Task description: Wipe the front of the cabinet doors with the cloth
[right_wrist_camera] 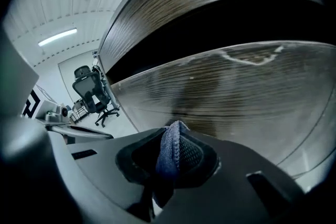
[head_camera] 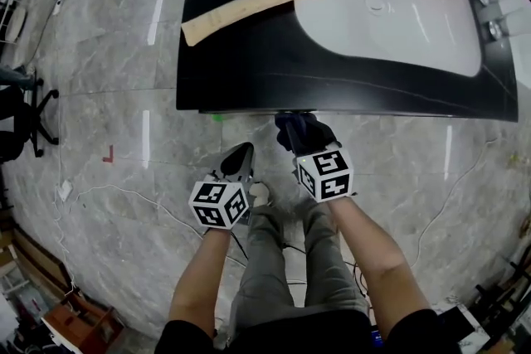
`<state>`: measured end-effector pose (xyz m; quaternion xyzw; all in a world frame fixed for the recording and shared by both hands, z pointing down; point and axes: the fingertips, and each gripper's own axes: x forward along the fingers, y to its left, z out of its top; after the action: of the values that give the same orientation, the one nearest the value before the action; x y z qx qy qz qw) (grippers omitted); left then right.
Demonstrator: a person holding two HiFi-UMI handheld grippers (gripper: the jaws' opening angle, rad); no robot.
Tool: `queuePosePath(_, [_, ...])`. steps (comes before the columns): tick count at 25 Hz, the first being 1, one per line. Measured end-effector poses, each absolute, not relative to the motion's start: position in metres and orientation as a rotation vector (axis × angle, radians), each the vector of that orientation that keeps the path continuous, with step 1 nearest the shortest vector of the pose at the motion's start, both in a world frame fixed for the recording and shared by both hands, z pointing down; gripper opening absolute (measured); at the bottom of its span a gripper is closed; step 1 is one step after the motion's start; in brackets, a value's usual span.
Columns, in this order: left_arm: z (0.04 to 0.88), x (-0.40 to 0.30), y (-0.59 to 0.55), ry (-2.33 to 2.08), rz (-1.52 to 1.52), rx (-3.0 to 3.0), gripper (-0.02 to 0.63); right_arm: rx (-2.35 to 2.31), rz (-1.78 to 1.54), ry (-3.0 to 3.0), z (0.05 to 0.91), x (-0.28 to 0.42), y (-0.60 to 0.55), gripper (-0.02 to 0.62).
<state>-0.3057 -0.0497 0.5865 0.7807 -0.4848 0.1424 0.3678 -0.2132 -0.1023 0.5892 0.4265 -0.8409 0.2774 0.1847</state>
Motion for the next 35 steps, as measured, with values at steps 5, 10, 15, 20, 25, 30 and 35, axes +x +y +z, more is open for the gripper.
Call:
queuePosePath(5, [0.588,-0.254,-0.051,-1.183,0.382,2.04,0.014,1.264,0.791,-2.34,0.592,-0.161,-0.101,0.052])
queuePosePath(10, [0.59,-0.205,-0.052,-1.124,0.404,2.07,0.014,1.327,0.799,-2.312,0.595,-0.111,-0.103,0.051])
queuePosePath(15, [0.591,-0.165,-0.054,-1.08,0.418,2.096,0.014,1.388,0.815,-2.282,0.598,-0.067,-0.103,0.052])
queuePosePath(20, [0.594,-0.132,-0.058,-1.062,0.427,2.108,0.014,1.421,0.831,-2.257,0.603,-0.035,-0.101,0.052])
queuePosePath(25, [0.59,-0.118,-0.054,-1.048,0.416,2.121,0.014,1.413,0.844,-2.259,0.601,-0.027,-0.091,0.051])
queuePosePath(30, [0.585,-0.137,-0.039,-1.072,0.441,2.105,0.014,1.367,0.895,-2.289,0.589,-0.048,-0.067,0.052])
queuePosePath(35, [0.583,-0.176,-0.027,-1.135,0.442,2.061,0.014,1.259,0.911,-2.326,0.584,-0.092,-0.046,0.051])
